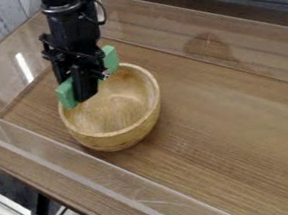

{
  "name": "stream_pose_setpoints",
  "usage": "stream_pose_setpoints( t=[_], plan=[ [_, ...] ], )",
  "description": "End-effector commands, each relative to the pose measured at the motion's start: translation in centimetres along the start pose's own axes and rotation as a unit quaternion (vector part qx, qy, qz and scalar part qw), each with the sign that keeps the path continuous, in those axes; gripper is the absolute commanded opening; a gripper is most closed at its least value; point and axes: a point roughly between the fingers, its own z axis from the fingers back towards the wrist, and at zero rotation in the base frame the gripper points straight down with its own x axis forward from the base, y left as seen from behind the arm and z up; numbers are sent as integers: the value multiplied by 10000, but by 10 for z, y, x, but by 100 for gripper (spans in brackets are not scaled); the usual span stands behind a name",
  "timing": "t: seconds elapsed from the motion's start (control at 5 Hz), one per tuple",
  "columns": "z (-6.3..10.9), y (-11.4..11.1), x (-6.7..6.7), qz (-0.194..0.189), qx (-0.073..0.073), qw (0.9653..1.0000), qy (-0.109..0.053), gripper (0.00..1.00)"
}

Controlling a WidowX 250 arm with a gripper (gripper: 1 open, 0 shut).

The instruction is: Put the green block in the brown bowl

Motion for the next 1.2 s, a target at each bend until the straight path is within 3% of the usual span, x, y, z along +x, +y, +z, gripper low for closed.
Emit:
stream_pose_setpoints(
  t=[0.0,1.0],
  plan=[
    [12,-1,4,-34,159,9996,-247,0],
    [-2,-10,6,-123,114,9998,-119,0]
  ],
)
